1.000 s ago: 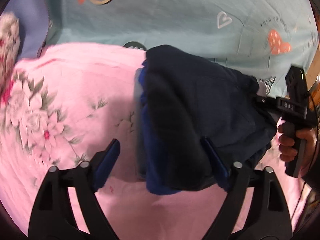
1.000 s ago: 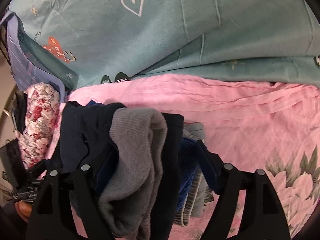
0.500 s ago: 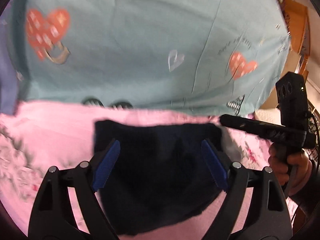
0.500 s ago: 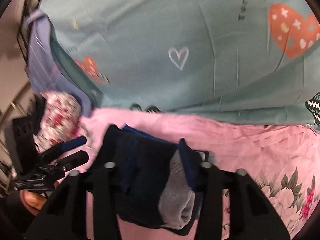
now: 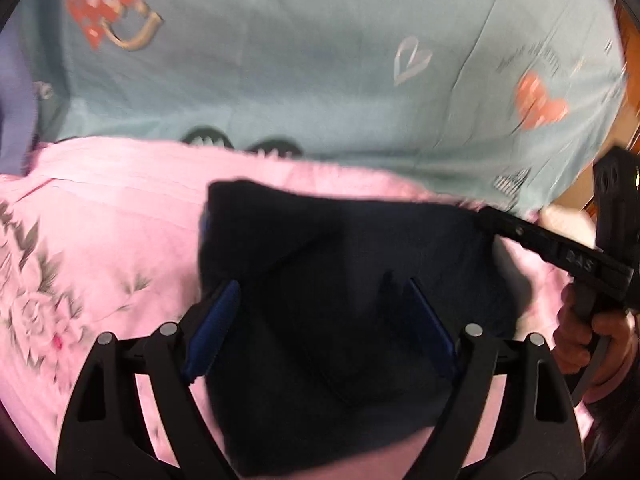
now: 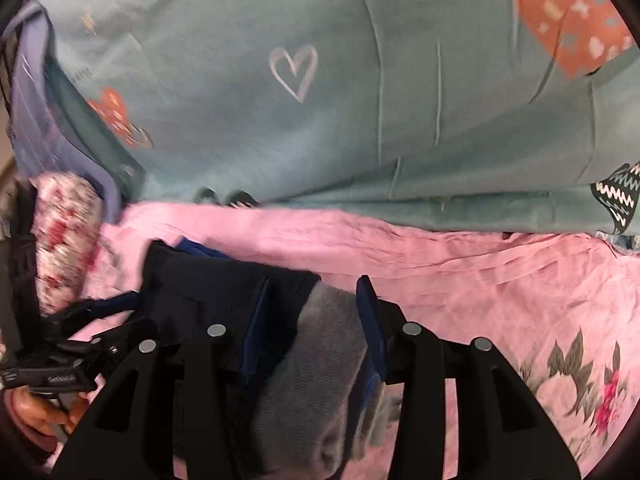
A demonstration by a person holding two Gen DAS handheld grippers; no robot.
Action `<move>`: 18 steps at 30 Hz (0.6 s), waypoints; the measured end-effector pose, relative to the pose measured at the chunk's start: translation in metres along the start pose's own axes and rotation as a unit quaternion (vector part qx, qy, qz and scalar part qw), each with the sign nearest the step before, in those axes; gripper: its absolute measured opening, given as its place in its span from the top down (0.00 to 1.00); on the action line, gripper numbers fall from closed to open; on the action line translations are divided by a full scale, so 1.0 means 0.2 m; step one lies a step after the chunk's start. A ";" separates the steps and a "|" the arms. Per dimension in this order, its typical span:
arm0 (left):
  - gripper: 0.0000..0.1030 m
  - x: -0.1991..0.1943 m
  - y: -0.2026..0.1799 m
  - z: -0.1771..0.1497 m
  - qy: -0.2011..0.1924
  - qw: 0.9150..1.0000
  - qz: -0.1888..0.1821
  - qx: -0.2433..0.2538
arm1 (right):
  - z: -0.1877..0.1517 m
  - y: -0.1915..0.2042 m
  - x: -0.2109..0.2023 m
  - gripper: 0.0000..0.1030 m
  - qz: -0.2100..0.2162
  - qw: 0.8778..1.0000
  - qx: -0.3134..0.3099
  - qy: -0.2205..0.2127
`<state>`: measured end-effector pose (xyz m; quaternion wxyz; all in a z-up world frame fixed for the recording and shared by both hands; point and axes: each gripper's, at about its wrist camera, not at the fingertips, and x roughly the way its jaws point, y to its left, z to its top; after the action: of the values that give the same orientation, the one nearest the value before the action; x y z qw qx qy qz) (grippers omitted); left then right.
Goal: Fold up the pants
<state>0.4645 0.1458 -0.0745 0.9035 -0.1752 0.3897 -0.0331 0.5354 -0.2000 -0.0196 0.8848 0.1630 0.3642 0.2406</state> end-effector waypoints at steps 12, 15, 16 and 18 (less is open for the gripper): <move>0.10 0.05 -0.19 -0.22 0.056 0.992 0.070 0.087 | -0.34 -0.10 0.04 0.35 0.002 0.989 0.120 0.084; 0.02 -0.17 -0.22 -0.19 0.025 0.995 0.078 0.057 | -0.31 -0.01 -0.23 0.34 0.008 0.994 0.105 0.018; 0.02 -0.23 -0.23 -0.18 0.017 0.995 0.081 0.048 | -0.32 0.03 -0.31 0.34 -0.004 0.996 0.090 0.006; 0.02 -0.39 -0.26 -0.20 0.005 0.996 0.085 0.031 | -0.35 0.13 -0.47 0.32 -0.022 0.998 0.065 -0.009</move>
<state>0.3858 0.1015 -0.0279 0.9060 -0.1130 0.4067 0.0305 0.4188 -0.2212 -0.0030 0.8807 0.2145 0.3747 0.1950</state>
